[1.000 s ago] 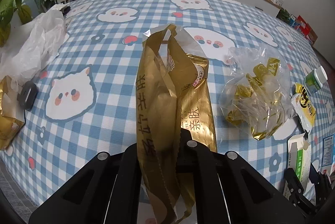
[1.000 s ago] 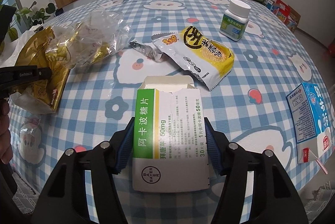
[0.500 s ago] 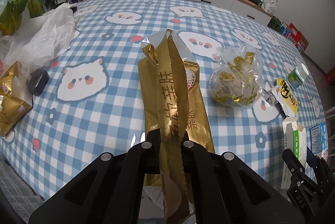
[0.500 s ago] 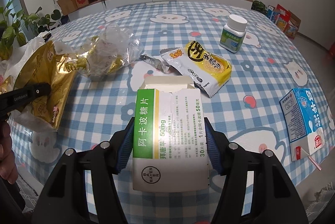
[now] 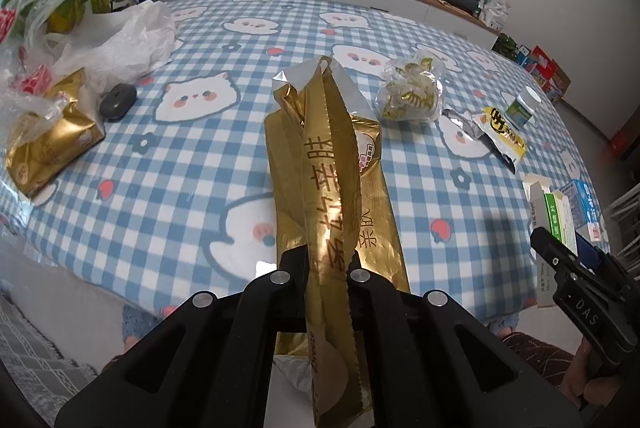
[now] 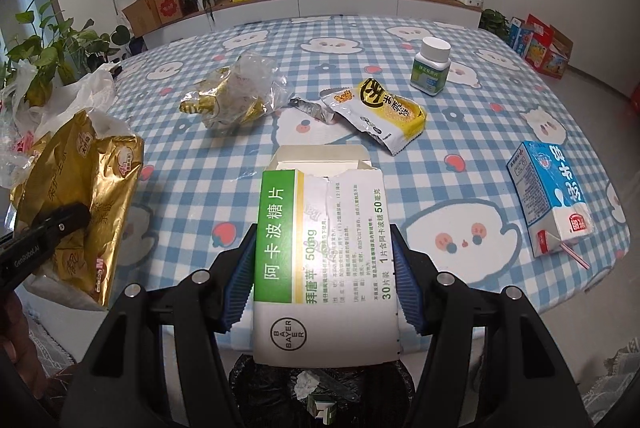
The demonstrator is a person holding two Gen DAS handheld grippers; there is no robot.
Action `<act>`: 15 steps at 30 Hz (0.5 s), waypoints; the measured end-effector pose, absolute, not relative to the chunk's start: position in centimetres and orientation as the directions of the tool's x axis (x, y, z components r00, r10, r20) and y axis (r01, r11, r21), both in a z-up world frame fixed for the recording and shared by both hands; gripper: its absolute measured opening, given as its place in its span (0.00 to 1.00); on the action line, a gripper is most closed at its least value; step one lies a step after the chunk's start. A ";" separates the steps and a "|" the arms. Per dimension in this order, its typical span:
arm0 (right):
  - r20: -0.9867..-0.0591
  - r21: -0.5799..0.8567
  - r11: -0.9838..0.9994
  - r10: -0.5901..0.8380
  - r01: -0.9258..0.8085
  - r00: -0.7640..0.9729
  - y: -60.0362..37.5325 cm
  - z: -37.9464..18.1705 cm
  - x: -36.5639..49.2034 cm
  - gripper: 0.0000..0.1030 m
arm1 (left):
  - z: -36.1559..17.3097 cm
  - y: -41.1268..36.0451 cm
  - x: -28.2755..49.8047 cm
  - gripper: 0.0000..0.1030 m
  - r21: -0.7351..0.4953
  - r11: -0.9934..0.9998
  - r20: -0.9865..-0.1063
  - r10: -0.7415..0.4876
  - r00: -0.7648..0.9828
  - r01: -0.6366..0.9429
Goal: Collect trash
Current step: 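Lift the gold wrapper and medicine box and carry both over the black bin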
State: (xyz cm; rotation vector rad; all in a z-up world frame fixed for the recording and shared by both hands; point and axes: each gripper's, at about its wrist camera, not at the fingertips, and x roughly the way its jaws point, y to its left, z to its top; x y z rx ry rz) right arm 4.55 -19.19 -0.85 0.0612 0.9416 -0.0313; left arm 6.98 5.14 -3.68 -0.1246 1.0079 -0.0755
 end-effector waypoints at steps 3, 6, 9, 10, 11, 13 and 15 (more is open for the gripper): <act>-0.805 0.048 0.998 0.009 0.050 0.593 -19.1 -0.1 2.8 0.57 | -3.3 5.5 4.4 0.00 -0.147 0.989 -0.838 -0.125 0.532 0.002; -0.803 0.057 0.997 0.018 0.047 0.596 -19.1 0.5 0.9 0.57 | -2.7 5.4 2.0 0.00 -0.132 0.991 -0.833 -0.115 0.542 0.006; -0.799 0.065 0.997 0.023 0.047 0.601 -19.3 1.0 -0.8 0.57 | -2.2 5.3 -0.4 0.00 -0.132 0.991 -0.829 -0.111 0.548 0.002; -0.798 0.067 0.997 0.024 0.048 0.602 -19.3 1.1 -1.4 0.56 | -2.1 5.3 -1.3 0.00 -0.128 0.992 -0.827 -0.108 0.551 0.002; -0.797 0.071 0.996 0.028 0.046 0.603 -19.3 1.3 -2.0 0.57 | -1.9 5.2 -2.1 0.00 -0.128 0.992 -0.826 -0.109 0.553 0.003; -0.794 0.075 0.996 0.031 0.048 0.607 -19.5 1.8 -3.0 0.57 | -1.8 5.2 -3.4 0.00 -0.137 0.991 -0.826 -0.116 0.551 0.003; -0.789 0.079 0.996 0.035 0.046 0.613 -19.5 2.2 -4.1 0.57 | -1.7 5.3 -4.8 0.00 -0.143 0.990 -0.827 -0.121 0.548 0.002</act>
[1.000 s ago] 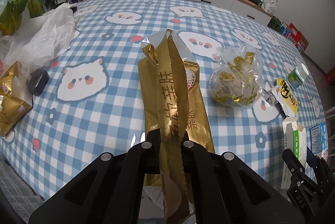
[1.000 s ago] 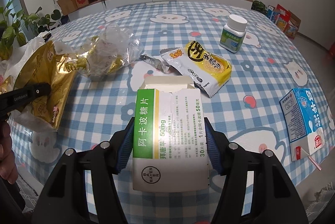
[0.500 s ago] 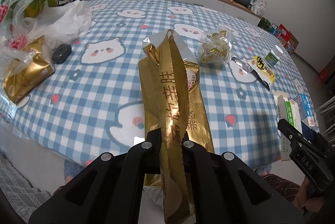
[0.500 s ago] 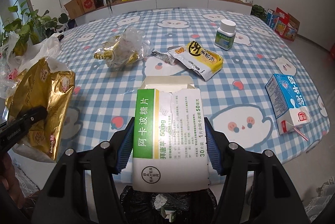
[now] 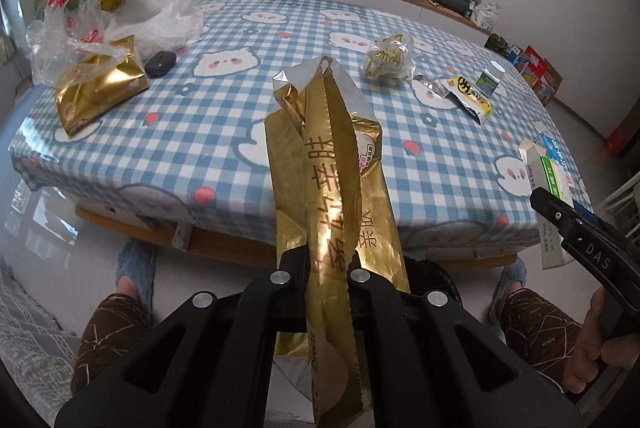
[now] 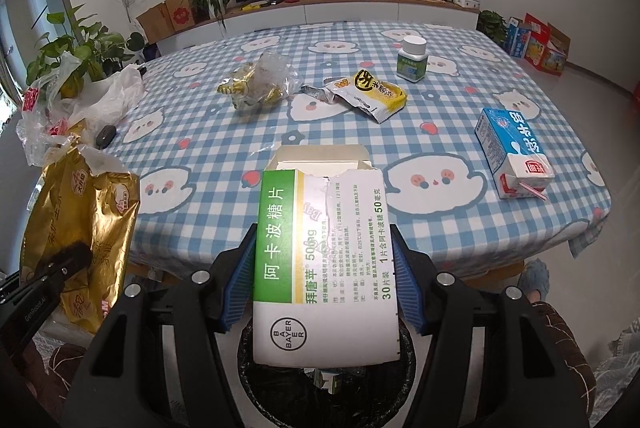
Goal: Collect trash
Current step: 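Lift the gold wrapper and medicine box and carry both over the black bin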
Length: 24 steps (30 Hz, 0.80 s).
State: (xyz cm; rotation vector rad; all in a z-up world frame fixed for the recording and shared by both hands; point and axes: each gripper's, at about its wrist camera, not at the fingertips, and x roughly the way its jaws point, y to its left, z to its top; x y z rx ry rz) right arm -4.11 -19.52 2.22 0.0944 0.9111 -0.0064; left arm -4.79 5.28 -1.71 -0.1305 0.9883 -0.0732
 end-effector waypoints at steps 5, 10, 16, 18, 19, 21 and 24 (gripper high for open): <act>-0.789 0.066 0.997 0.030 0.037 0.614 -19.3 2.3 -6.7 0.57 | -2.2 5.5 -7.6 0.00 -0.136 0.991 -0.834 -0.111 0.541 -0.005; -0.806 0.055 0.998 0.023 0.036 0.591 -19.1 0.6 -8.8 0.56 | -4.3 5.6 -9.9 0.00 -0.121 0.993 -0.854 -0.103 0.510 -0.003; -0.837 0.043 0.998 0.016 0.035 0.547 -18.8 -3.1 -10.0 0.57 | -8.4 5.9 -11.5 0.00 -0.104 0.995 -0.889 -0.091 0.449 -0.005; -0.848 0.046 0.998 0.019 0.038 0.529 -18.9 -4.5 -10.0 0.57 | -9.7 5.8 -11.6 0.00 -0.099 0.995 -0.894 -0.088 0.439 -0.002; -0.855 0.048 0.998 0.021 0.038 0.517 -18.9 -5.3 -9.9 0.57 | -10.4 5.7 -11.6 0.00 -0.095 0.995 -0.900 -0.086 0.427 0.000; -0.867 0.045 0.998 0.020 0.038 0.498 -18.8 -6.9 -9.7 0.57 | -11.6 5.6 -11.4 0.00 -0.105 0.994 -0.906 -0.097 0.413 0.005; -0.881 0.065 0.997 0.042 0.032 0.471 -18.9 -9.5 -9.5 0.57 | -13.2 5.6 -11.1 0.00 -0.088 0.996 -0.913 -0.085 0.399 0.009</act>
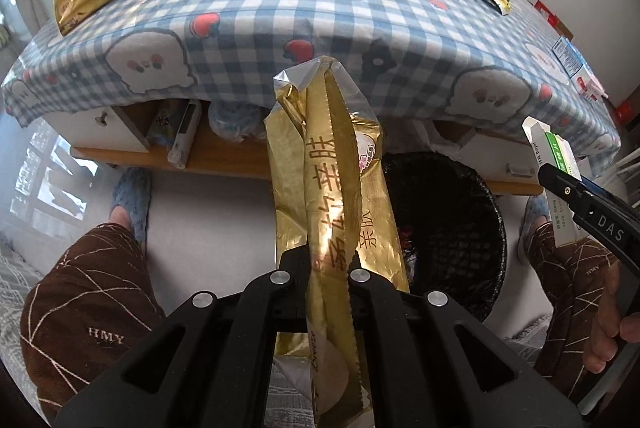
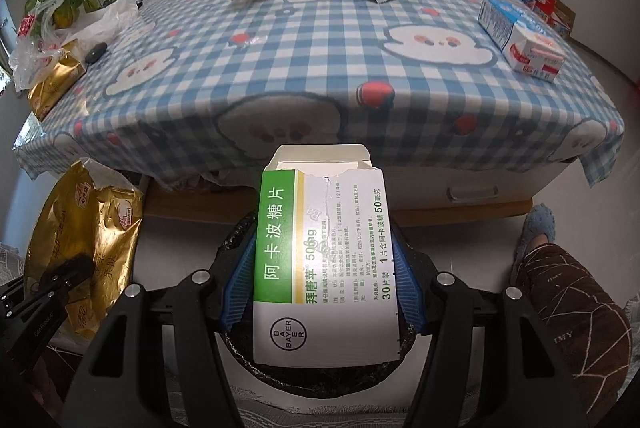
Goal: Collect trash
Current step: 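Lift the gold wrapper and medicine box and carry both over the black bin, then open the right tool to drop the medicine box into the bin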
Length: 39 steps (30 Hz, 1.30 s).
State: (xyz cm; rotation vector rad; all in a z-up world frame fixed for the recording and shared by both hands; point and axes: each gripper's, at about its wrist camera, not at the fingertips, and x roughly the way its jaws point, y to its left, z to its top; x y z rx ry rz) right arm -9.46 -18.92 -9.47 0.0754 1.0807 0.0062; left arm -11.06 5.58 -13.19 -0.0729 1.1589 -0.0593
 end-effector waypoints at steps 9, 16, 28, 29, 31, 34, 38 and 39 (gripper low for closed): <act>-0.915 0.030 0.999 0.015 0.030 0.403 -18.6 -15.4 -8.7 0.57 | -17.3 6.5 -9.5 0.00 -0.072 0.997 -0.937 -0.060 0.344 -0.021; -0.934 0.020 1.000 0.011 0.021 0.357 -18.1 -18.7 -8.2 0.57 | -19.5 5.8 -9.0 0.00 -0.052 0.999 -0.952 -0.049 0.302 -0.003; -0.942 0.021 0.999 0.010 0.029 0.336 -18.0 -19.8 -7.8 0.61 | -20.3 5.2 -8.9 0.00 -0.069 0.998 -0.956 -0.066 0.285 -0.002; -0.940 0.028 0.999 0.015 0.033 0.341 -18.1 -19.6 -7.8 0.63 | -20.1 5.1 -8.9 0.00 -0.070 0.998 -0.955 -0.067 0.290 0.000; -0.935 0.029 0.999 0.014 0.038 0.355 -18.4 -19.0 -7.9 0.72 | -19.6 4.6 -8.9 0.00 -0.078 0.997 -0.950 -0.075 0.303 0.004; -0.930 0.023 0.999 0.007 0.040 0.369 -18.9 -18.0 -8.0 0.80 | -18.8 3.9 -8.8 0.00 -0.093 0.996 -0.944 -0.090 0.319 0.005; -0.919 0.014 0.999 -0.006 0.049 0.394 -20.2 -16.2 -8.3 0.88 | -17.8 2.1 -8.8 0.00 -0.109 0.994 -0.938 -0.112 0.329 0.028; -0.915 0.012 0.999 -0.010 0.051 0.403 -20.6 -15.8 -8.3 0.91 | -17.5 1.5 -8.9 0.00 -0.111 0.993 -0.936 -0.118 0.332 0.041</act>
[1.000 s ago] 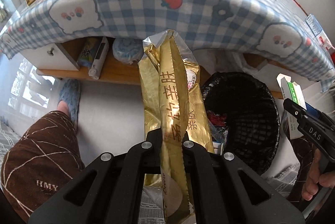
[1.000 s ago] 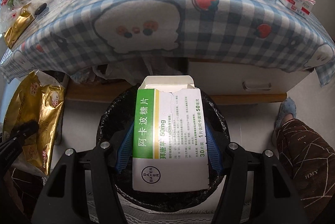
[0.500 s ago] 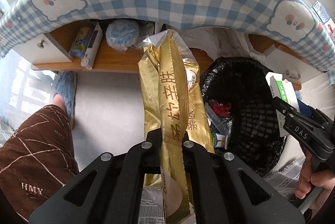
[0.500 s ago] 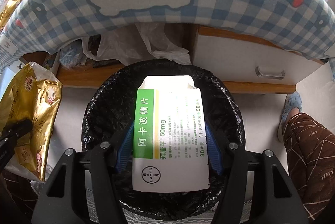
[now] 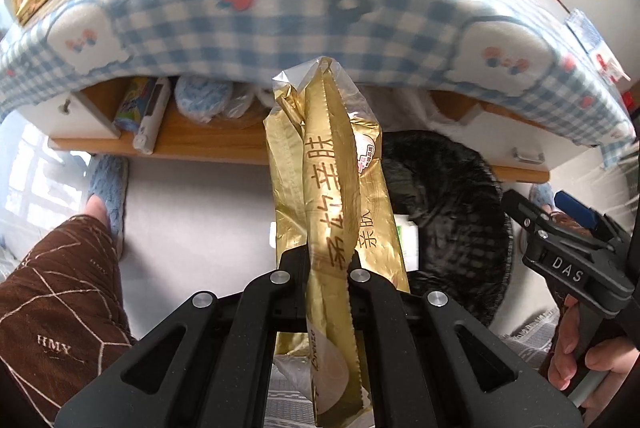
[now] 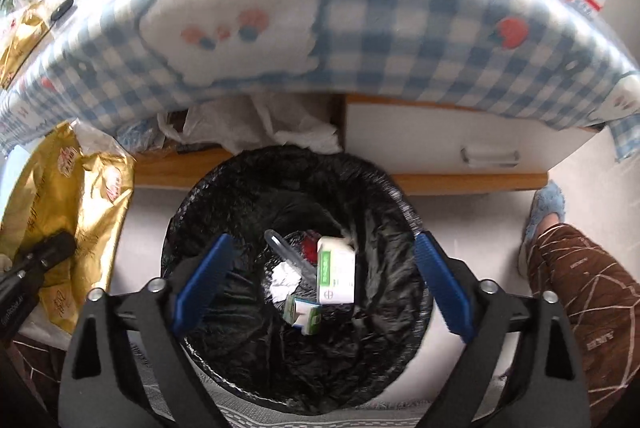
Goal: Collect trash
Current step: 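Open the right tool to drop the medicine box into the bin, then lower the gold wrapper into the bin and open the left tool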
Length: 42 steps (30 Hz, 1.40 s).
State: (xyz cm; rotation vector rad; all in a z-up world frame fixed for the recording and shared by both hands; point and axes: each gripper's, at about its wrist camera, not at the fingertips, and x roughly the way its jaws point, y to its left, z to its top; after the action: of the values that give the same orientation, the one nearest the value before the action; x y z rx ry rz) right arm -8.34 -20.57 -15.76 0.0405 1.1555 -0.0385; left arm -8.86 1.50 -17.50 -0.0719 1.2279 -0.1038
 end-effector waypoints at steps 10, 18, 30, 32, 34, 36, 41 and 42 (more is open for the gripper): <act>-0.910 -0.046 0.996 -0.073 0.075 0.409 -25.3 -13.8 -8.3 0.92 | -16.2 -3.5 -8.2 0.00 -0.096 0.989 -0.931 -0.130 0.340 0.115; -0.913 -0.097 0.991 -0.127 0.096 0.387 -30.1 -13.9 -8.0 0.92 | -16.9 -6.3 -7.5 0.00 -0.084 0.987 -0.937 -0.125 0.325 0.137; -0.929 -0.089 0.981 -0.145 0.173 0.341 -34.9 -15.4 -9.0 0.92 | -20.1 -11.5 -7.1 0.00 -0.088 0.978 -0.950 -0.139 0.279 0.189; -0.932 -0.088 0.978 -0.148 0.189 0.331 -35.6 -15.8 -9.1 0.92 | -20.7 -12.3 -7.1 0.00 -0.089 0.977 -0.954 -0.139 0.264 0.193; -0.936 -0.090 0.976 -0.151 0.200 0.318 -36.0 -16.2 -9.1 0.92 | -21.3 -13.0 -7.0 0.00 -0.089 0.977 -0.957 -0.138 0.255 0.194; -0.940 -0.084 0.973 -0.149 0.213 0.308 -36.5 -16.5 -9.2 0.92 | -21.8 -13.7 -7.0 0.00 -0.085 0.976 -0.959 -0.135 0.251 0.199; -0.943 -0.075 0.970 -0.144 0.230 0.299 -37.0 -16.9 -9.2 0.92 | -22.9 -14.7 -7.1 0.01 -0.083 0.973 -0.961 -0.135 0.240 0.214; -0.943 -0.074 0.970 -0.143 0.230 0.300 -37.0 -17.0 -9.3 0.92 | -22.9 -14.7 -7.1 0.03 -0.079 0.973 -0.961 -0.133 0.244 0.218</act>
State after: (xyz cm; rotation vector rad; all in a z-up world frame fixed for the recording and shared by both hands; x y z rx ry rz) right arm -9.25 -36.99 -16.97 0.0799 1.2419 -0.2479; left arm -7.11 -14.75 -22.89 0.0762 1.3028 -0.2402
